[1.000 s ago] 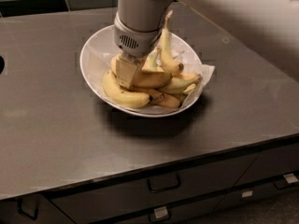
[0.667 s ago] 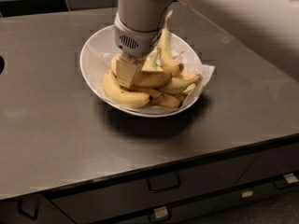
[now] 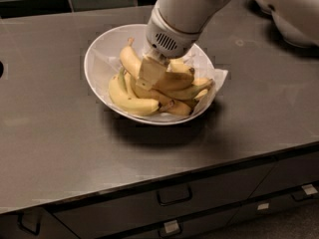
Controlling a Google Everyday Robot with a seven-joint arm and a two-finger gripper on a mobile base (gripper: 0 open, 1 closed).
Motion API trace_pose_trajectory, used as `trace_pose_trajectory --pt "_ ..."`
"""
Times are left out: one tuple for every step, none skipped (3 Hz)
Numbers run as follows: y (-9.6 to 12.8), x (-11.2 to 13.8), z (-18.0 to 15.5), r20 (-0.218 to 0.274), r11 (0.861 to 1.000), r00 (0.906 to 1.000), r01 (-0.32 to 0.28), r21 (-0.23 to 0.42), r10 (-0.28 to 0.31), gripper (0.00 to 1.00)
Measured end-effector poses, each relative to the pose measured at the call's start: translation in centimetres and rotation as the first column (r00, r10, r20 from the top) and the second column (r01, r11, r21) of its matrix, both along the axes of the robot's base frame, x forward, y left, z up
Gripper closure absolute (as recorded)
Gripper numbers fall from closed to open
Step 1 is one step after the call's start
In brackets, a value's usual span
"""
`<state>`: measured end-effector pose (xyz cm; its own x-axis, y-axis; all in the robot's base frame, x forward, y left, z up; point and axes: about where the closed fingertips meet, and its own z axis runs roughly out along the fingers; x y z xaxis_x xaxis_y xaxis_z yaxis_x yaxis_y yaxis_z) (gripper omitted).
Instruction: Pick banana from white bowl
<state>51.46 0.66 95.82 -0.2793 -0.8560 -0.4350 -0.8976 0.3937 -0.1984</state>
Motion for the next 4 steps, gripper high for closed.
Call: trace_pose_trajectory --pt "-1.6 -0.9 1.9 0.094 0.978 0.9861 -0.15 0.143 0.137 1.0" --pt "-2.1 -1.4 2.3 0.14 0.958 0.9618 -0.254 0.132 0.235 1.0" --pt "-2.0 -2.2 4.4 0.15 0.946 0.9397 -0.319 0.058 0.307 1.0" --pt "-2.4 -3.2 5.5 0.133 0.937 0.9282 -0.35 -0.006 0.347 1.0"
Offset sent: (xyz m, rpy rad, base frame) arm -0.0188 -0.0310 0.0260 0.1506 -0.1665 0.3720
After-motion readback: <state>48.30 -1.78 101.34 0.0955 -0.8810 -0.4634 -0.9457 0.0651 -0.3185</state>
